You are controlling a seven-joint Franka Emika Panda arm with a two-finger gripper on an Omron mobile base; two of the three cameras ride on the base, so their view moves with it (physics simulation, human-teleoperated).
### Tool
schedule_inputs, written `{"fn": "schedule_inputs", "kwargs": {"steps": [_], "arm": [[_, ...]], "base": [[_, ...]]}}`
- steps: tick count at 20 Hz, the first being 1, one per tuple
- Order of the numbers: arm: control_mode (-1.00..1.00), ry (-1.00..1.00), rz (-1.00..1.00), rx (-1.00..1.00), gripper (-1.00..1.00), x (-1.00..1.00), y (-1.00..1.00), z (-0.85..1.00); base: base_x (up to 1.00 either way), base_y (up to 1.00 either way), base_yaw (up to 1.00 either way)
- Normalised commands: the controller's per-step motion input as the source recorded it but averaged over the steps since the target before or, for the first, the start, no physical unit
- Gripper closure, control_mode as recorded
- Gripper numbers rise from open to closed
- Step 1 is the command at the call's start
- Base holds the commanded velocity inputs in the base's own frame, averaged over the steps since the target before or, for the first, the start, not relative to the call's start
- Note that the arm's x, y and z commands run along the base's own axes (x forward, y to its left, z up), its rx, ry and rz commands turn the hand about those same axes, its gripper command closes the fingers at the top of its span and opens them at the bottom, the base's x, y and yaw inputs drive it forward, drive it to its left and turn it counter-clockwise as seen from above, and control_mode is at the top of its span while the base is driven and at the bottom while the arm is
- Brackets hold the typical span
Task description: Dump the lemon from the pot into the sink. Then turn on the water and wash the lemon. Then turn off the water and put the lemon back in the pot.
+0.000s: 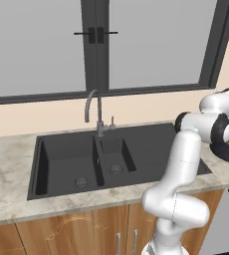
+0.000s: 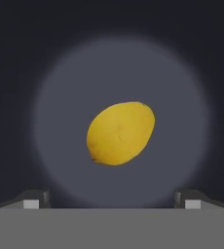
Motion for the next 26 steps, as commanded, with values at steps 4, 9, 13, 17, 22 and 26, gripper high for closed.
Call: {"fn": "schedule_inputs", "kwargs": {"steps": [4, 9, 13, 17, 22, 26], "arm": [[-1.0, 0.06, -0.03, 0.0, -1.0, 0.24, -0.12, -0.21], [-1.0, 0.02, 0.0, 0.0, -1.0, 0.25, -0.32, -0.29], [-1.0, 0.0, 0.0, 0.0, -1.0, 0.18, -0.38, -0.29], [-1.0, 0.02, -0.04, 0.0, -1.0, -0.03, -0.08, -0.08], [-1.0, 0.01, -0.07, 0.0, -1.0, -0.15, 0.08, 0.0], [-1.0, 0.0, -0.06, 0.0, -1.0, -0.08, 0.16, 0.0]], "base": [[0.0, 0.0, 0.0], [0.0, 0.0, 0.0], [0.0, 0.0, 0.0], [0.0, 0.0, 0.0], [0.0, 0.0, 0.0], [0.0, 0.0, 0.0]]}}
